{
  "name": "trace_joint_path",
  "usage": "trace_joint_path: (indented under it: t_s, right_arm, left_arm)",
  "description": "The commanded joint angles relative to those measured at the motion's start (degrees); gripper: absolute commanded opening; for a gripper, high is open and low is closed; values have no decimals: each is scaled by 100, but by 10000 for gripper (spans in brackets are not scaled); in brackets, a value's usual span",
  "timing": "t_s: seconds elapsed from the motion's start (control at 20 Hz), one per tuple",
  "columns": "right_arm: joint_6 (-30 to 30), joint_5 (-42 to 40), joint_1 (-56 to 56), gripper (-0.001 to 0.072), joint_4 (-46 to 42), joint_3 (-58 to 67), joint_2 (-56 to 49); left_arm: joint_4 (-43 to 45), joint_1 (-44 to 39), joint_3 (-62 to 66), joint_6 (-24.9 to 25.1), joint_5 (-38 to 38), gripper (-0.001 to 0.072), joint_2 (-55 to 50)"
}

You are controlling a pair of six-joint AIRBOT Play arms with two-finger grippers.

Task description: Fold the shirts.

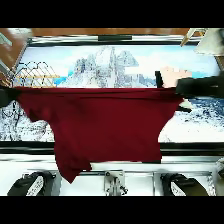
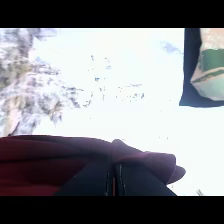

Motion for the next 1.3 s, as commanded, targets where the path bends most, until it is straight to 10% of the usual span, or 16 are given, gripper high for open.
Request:
trace_joint_path:
  t_s: [0.0, 0.2, 0.5, 0.6, 0.65, 0.85, 0.95, 1.25]
  right_arm:
    - [256, 2367, -4, 72, 20, -809, -1196]
    - [905, 4148, 0, 71, 809, -776, -2347]
    - [973, 4109, -7, 126, 1335, -776, -3029]
    - [614, 3919, -122, 549, 1327, -713, -2806]
    - [269, 3628, -247, 552, 1266, -649, -2636]
    - [-184, 1504, -1019, 552, 46, -601, -1895]
    - [-802, 426, -1421, 552, -223, -765, -1681]
    - [-1023, 7, -2111, 552, 660, -1947, -1204]
  left_arm:
    - [-179, 4, -529, -13, 1051, 35, -1095]
    - [-1021, 4, -529, 133, 2295, 35, -2205]
    - [-1248, -284, -531, 133, 1996, 68, -3213]
    - [-1217, -245, -514, 136, 1545, 631, -3233]
    - [-1062, -146, -433, 131, 1078, 706, -3228]
    - [122, 396, -457, -341, -719, 688, -3027]
    - [219, 684, -1134, -315, -752, 521, -2623]
    - [-184, 903, -3543, 492, -11, 660, -2033]
